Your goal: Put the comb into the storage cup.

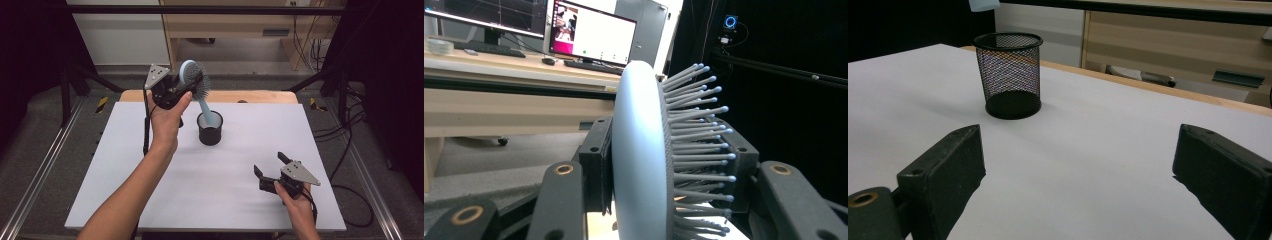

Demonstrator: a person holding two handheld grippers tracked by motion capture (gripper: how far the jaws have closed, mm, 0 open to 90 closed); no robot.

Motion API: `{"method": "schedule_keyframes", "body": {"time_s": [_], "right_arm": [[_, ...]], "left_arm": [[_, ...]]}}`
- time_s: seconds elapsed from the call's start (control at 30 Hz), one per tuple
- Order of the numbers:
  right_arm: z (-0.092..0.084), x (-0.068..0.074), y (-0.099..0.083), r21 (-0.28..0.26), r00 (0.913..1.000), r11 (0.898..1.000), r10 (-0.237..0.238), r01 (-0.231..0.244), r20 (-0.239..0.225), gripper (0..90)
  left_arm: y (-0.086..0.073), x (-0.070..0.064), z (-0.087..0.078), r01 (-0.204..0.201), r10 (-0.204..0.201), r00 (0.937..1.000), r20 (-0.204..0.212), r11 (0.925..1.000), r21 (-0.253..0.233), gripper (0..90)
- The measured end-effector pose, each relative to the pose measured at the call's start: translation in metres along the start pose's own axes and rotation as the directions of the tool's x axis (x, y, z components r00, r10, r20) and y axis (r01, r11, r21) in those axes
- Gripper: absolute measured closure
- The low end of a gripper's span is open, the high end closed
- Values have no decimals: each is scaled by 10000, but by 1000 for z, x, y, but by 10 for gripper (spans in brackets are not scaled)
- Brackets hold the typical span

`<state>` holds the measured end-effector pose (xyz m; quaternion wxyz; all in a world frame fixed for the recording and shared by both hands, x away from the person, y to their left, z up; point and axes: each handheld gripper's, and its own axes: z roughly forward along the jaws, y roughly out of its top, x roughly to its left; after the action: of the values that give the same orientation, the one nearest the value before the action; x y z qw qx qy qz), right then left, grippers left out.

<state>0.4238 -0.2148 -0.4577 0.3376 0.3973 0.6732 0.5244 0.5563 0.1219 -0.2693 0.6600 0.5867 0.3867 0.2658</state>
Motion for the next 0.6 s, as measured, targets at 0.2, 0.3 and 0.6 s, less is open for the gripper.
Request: {"method": "schedule_keyframes", "body": {"time_s": [0.2, 0.3, 0.6], "right_arm": [[0, 1, -1, 84, 10000, 10000, -7, 8, -97, 64], [1, 2, -1, 89, 9999, 10000, 14, -12, -167, 64], [1, 3, -1, 113, 9998, 9999, -10, 12, -199, 64]], "left_arm": [[0, -1, 3, -205, 205, 9998, -88, 9998, -6, 506], [-1, 0, 5, -251, 252, 9996, -90, 9997, 57, 506], [-6, 4, 12, -280, 281, 9994, -189, 9996, 67, 507]]}}
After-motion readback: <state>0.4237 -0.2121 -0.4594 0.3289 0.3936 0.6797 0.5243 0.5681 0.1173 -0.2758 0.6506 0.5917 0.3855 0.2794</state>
